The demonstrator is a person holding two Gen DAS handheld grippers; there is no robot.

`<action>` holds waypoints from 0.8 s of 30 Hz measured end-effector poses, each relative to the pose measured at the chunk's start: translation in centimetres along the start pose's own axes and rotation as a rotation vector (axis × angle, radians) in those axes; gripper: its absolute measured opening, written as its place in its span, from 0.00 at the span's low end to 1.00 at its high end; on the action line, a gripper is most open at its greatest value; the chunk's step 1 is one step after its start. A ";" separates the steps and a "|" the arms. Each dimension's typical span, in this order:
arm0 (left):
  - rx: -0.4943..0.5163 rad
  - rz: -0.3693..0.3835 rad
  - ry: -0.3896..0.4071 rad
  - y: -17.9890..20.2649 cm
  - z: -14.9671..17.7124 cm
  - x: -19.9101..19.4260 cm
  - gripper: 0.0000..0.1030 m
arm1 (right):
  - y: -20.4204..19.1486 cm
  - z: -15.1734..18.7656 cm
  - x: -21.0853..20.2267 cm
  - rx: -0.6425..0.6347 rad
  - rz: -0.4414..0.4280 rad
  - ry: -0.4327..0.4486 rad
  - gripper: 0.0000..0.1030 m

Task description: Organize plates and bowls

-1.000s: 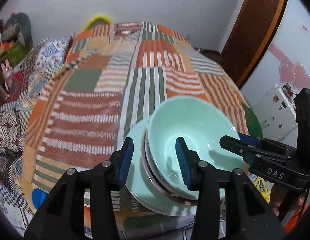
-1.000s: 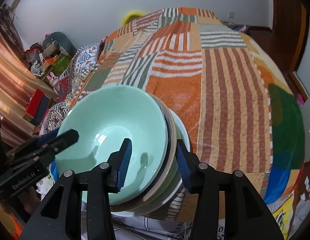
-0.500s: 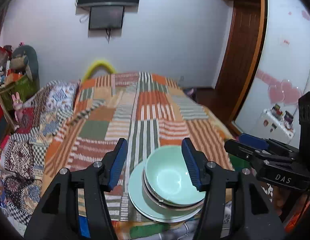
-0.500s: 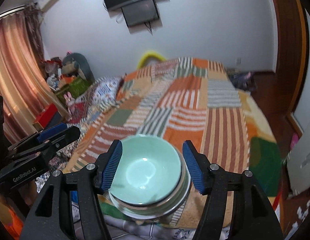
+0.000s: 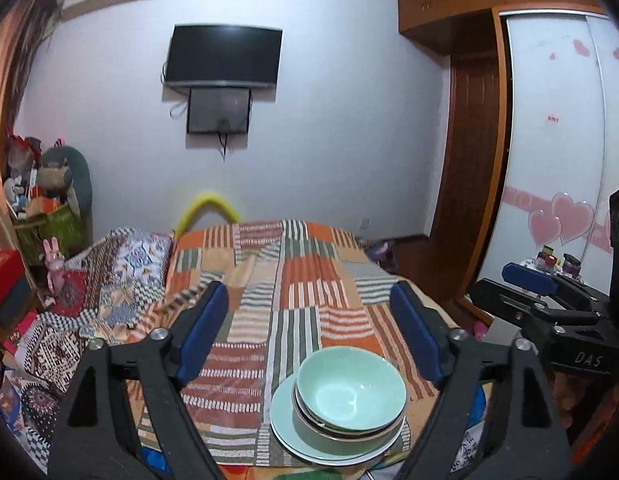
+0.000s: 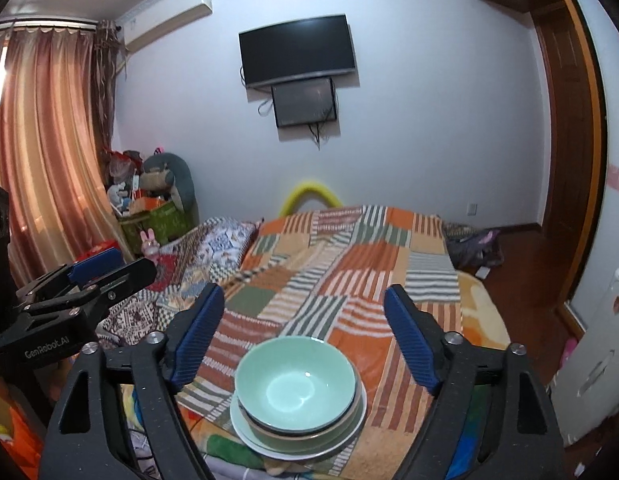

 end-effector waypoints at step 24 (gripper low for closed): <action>-0.014 -0.009 0.060 0.1 0.2 -2.0 0.97 | -1.0 -0.3 -2.1 -0.002 0.015 0.097 1.00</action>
Point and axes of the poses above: each gripper's, at about its wrist camera, not at the fingertips, and x roughly the way its jaws point, y to its right, z to its underside, the point moved 5 cm from there along x, roughly the way its jaws point, and after that the axes turned 4 degrees about -y, right-handed, at the moved point
